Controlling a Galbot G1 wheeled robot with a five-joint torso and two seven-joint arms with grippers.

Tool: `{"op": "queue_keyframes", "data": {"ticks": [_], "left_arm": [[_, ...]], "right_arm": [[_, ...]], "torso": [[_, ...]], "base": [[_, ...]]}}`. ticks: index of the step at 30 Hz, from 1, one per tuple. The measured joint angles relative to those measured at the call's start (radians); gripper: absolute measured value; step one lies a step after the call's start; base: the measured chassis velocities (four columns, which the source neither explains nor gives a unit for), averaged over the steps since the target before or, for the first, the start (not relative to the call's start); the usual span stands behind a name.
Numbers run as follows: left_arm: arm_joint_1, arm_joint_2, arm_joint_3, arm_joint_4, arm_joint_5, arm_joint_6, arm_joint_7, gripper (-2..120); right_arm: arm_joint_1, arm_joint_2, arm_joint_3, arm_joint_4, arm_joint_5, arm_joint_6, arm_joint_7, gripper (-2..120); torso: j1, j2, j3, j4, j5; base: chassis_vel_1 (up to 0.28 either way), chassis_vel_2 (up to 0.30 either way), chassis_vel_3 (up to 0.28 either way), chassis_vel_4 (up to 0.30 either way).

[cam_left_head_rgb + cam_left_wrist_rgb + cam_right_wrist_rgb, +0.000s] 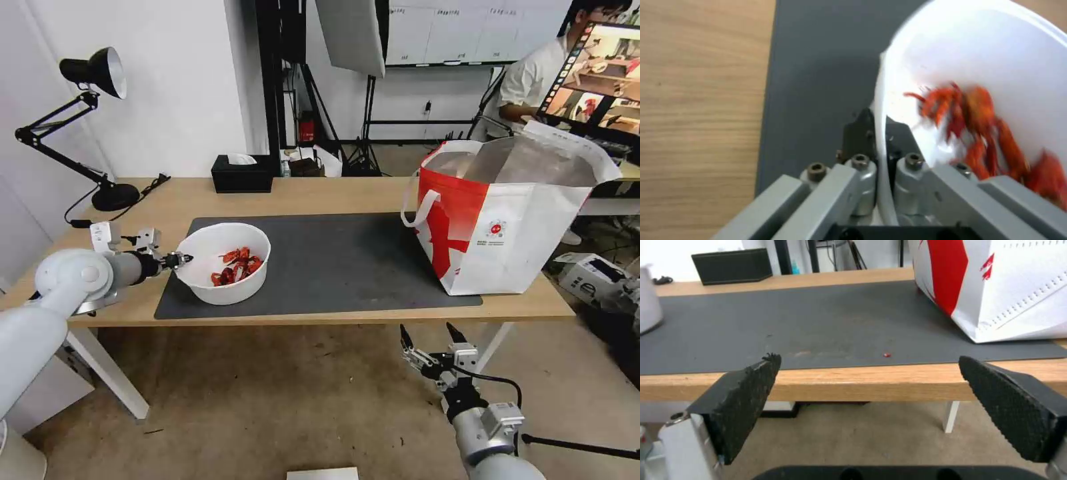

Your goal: Pick up the trash from the table and place it into the takeout bag.

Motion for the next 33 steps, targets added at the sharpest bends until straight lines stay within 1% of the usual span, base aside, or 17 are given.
{"op": "queue_keyframes", "data": {"ticks": [2, 7, 10, 13, 14, 16, 17, 18, 19, 21, 24, 29, 33], "left_arm": [[0.015, 0.007, -0.018, -0.02, -0.009, -0.008, 0.0, 0], [0.026, 0.014, -0.036, -0.046, -0.014, -0.034, 0.0, 0], [0.014, 0.02, -0.045, -0.077, -0.012, -0.084, 0.001, 0], [0.007, 0.022, -0.045, -0.086, 0.004, -0.099, 0.005, 0], [-0.002, 0.026, -0.04, -0.098, 0.027, -0.127, 0.01, 0], [-0.043, 0.02, 0.02, -0.142, 0.205, -0.314, 0.008, 0], [-0.043, 0.02, 0.02, -0.142, 0.205, -0.314, 0.008, 0], [-0.047, 0.006, 0.04, -0.143, 0.262, -0.396, -0.01, 0], [-0.045, 0.002, 0.042, -0.143, 0.273, -0.419, -0.017, 0], [-0.042, 0.001, 0.042, -0.143, 0.276, -0.427, -0.019, 0], [-0.032, -0.004, 0.038, -0.14, 0.286, -0.46, -0.025, 0], [-0.03, -0.004, 0.028, -0.146, 0.282, -0.465, -0.026, 0], [-0.059, -0.004, 0.039, -0.164, 0.251, -0.462, -0.029, 0]], "right_arm": [[0.0, 0.0, 0.0, 0.0, 0.0, 0.0, 0.0, 100], [0.0, 0.0, 0.0, 0.0, 0.0, 0.0, 0.0, 100], [0.0, 0.0, 0.0, 0.0, 0.0, 0.0, 0.0, 100], [0.0, 0.0, 0.0, 0.0, 0.0, 0.0, 0.0, 100], [0.0, 0.0, 0.0, 0.0, 0.0, 0.0, 0.0, 100], [0.0, 0.0, 0.0, 0.0, 0.0, 0.0, 0.0, 100], [0.0, 0.0, 0.0, 0.0, 0.0, 0.0, 0.0, 100], [0.0, 0.0, 0.0, 0.0, 0.0, 0.0, 0.0, 100], [0.0, 0.0, 0.0, 0.0, 0.0, 0.0, 0.0, 100], [0.0, 0.0, 0.0, 0.0, 0.0, 0.0, 0.0, 100], [0.0, 0.0, 0.0, 0.0, 0.0, 0.0, 0.0, 100], [0.0, 0.0, 0.0, 0.0, 0.0, 0.0, 0.0, 100], [0.0, 0.0, 0.0, 0.0, 0.0, 0.0, 0.0, 100]], "torso": [[0.0, 0.0, 0.0, 0.0001, 0.0], [0.0, 0.0, 0.0, 0.0001, 0.0], [0.0, 0.0, 0.0, 0.0001, 0.0001], [0.0, 0.0, 0.0, 0.0, 0.0001], [0.0, 0.0, 0.0, 0.0, 0.0003], [0.0, 0.0, 0.0, 0.0, 0.0003], [0.0, 0.0, 0.0, 0.0, 0.0003], [0.0, 0.0, 0.0, 0.0, 0.0001], [0.0, 0.0, 0.0, 0.0, 0.0], [0.0, 0.0, 0.0, 0.0, 0.0002], [0.0, 0.0, 0.0, 0.0001, 0.0], [0.0, 0.0, 0.0, 0.0001, 0.0001], [0.0, 0.0, 0.0, 0.0002, 0.0001]], "base": [[0.0, 0.0, 0.0, 0.0], [0.0, 0.0, 0.0, 0.0], [0.0, 0.0, 0.0, 0.0], [0.0, 0.0, 0.0, 0.0], [0.0, 0.0, 0.0, 0.0], [0.0, 0.0, 0.0, 0.0], [0.0, 0.0, 0.0, 0.0], [0.0, 0.0, 0.0, 0.0], [0.0, 0.0, 0.0, 0.0], [0.0, 0.0, 0.0, 0.0], [0.0, 0.0, 0.0, 0.0], [0.0, 0.0, 0.0, 0.0], [0.0, 0.0, 0.0, 0.0]]}}
